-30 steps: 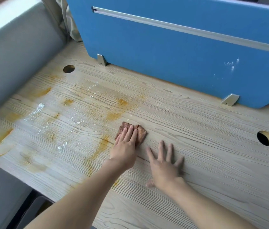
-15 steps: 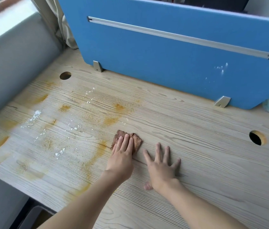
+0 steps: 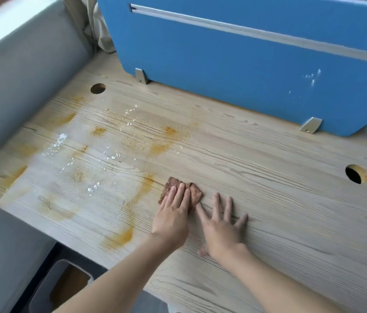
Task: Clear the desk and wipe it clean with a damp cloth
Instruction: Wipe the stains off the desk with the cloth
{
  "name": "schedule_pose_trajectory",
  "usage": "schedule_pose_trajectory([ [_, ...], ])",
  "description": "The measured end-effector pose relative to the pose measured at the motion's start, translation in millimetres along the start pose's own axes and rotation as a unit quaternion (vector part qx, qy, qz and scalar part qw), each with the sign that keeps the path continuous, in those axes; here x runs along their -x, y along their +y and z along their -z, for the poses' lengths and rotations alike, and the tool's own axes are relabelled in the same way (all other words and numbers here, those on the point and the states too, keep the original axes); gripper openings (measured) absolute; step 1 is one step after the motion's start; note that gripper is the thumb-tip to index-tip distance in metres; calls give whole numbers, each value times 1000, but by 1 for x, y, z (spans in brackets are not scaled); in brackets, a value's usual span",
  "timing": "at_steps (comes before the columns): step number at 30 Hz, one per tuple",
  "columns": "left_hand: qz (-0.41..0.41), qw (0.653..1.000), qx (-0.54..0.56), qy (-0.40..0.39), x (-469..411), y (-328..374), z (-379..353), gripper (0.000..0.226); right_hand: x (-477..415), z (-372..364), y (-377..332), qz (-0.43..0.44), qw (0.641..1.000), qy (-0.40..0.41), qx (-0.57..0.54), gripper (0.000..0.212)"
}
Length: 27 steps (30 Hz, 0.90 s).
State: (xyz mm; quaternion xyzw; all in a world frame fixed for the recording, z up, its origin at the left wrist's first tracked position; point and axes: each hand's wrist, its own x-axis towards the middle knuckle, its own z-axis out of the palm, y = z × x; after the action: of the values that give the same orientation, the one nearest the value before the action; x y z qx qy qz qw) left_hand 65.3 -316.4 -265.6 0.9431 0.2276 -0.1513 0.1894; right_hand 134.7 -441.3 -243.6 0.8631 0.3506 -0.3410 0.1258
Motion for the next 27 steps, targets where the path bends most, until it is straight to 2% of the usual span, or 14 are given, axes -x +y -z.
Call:
schedule_pose_trajectory([
  [3,-24,1000,-10,-9,10,-12,-1,80,1,-1,-2,-1,1000,-3,0,123],
  [8,7,1000,10,26,-9,-14,12,81,1,0,-2,-8,1000,-1,5,122],
  [13,-3,1000,-4,10,32,-9,0,81,10,-6,-11,-12,1000,12,-14,113],
  [15,-12,1000,-5,3,35,-20,1,83,14,-7,-15,-9,999,-18,-40,117],
  [18,11,1000,4,10,14,-32,10,79,16,-10,-18,-1,999,-35,-3,128],
  [22,22,1000,8,17,21,-26,7,81,16,-15,-22,-9,1000,-22,13,127],
  [27,-8,1000,6,8,48,-33,-4,84,17,-15,-22,-11,1000,-19,12,125],
])
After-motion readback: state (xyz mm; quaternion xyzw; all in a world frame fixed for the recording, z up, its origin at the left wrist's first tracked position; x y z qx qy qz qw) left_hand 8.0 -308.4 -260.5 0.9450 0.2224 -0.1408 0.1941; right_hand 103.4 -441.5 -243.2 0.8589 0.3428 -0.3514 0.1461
